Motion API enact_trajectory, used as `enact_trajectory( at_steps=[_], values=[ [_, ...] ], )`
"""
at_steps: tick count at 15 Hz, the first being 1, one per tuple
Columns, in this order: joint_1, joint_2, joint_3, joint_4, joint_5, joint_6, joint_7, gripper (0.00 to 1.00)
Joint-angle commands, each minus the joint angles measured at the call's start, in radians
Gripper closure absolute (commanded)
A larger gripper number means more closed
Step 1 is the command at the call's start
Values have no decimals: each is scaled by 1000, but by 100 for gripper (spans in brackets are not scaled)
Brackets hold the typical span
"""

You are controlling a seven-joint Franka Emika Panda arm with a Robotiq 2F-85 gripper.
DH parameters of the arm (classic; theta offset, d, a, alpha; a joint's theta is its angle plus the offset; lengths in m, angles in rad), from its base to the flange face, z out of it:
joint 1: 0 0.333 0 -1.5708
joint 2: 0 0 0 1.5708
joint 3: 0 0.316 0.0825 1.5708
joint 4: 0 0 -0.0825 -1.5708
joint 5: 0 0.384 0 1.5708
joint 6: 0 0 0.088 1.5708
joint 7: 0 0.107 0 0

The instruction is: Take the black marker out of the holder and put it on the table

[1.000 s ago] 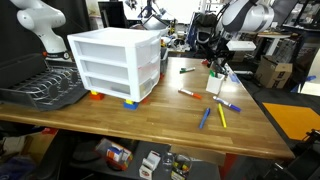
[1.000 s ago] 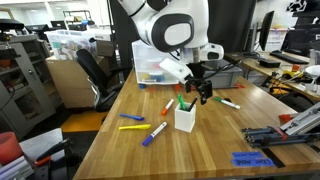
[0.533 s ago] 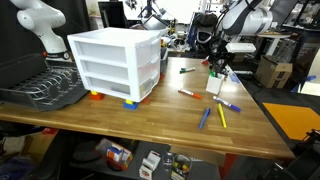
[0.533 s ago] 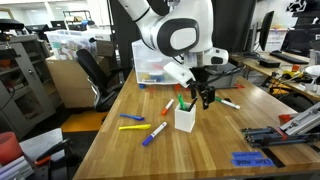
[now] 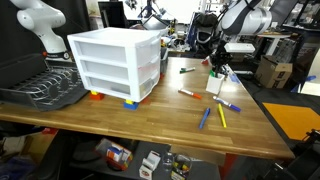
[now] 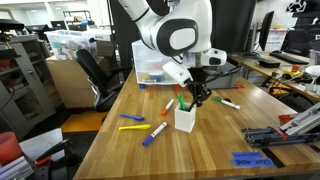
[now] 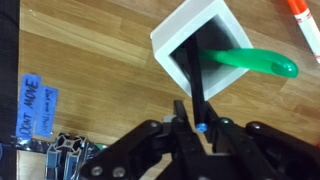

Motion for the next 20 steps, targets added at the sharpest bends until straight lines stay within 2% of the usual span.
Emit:
enact_trajectory(
  at_steps=[1,3,8,12,16,20],
  values=[
    [0,-12,-8,3,-23,-39,53,100],
    [6,-21,-18,-2,-33,-45,75,97],
    [10,-87,-18,-39,-42,-65,108,97],
    [8,-214,-3,-131,-31,-40,107,97],
    [8,-375,39,-221,0,-25,60,97],
    [48,-495,73,-277,-39,-47,36,97]
  ],
)
